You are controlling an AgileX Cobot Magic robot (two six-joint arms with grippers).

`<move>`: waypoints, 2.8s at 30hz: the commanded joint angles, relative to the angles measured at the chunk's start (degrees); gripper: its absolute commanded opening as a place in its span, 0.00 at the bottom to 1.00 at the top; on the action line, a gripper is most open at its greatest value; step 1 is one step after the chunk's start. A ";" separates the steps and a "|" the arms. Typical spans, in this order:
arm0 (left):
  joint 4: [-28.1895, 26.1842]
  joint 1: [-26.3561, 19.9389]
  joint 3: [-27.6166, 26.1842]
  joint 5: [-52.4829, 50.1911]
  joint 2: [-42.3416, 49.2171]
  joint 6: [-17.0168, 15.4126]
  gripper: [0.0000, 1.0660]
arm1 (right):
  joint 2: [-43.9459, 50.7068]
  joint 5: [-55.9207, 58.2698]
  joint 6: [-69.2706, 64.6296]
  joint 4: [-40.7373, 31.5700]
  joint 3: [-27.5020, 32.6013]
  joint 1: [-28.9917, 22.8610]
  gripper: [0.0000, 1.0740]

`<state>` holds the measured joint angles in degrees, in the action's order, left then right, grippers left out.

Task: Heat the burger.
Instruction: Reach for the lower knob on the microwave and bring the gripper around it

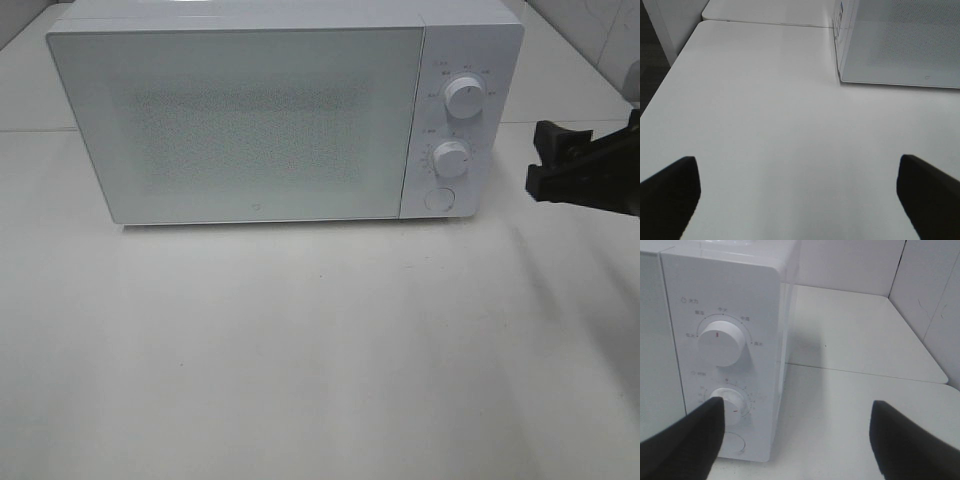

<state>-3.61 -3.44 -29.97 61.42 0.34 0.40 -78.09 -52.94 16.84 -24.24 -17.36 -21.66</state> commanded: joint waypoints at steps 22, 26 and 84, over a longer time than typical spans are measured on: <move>-0.17 -0.23 0.11 -0.40 0.80 0.06 0.94 | -15.41 -18.74 -3.78 -11.75 -0.57 -16.21 0.71; -0.17 -0.23 0.11 -0.40 0.80 0.06 0.94 | -15.70 -18.74 -4.64 -11.80 -0.57 -16.21 0.71; -0.17 -0.23 0.11 -0.40 0.80 0.06 0.94 | -37.41 -16.90 -6.76 -7.45 -24.58 -7.16 0.71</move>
<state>-3.61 -3.44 -29.97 61.42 0.34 0.40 -115.62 -68.87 9.80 -31.80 -40.68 -29.16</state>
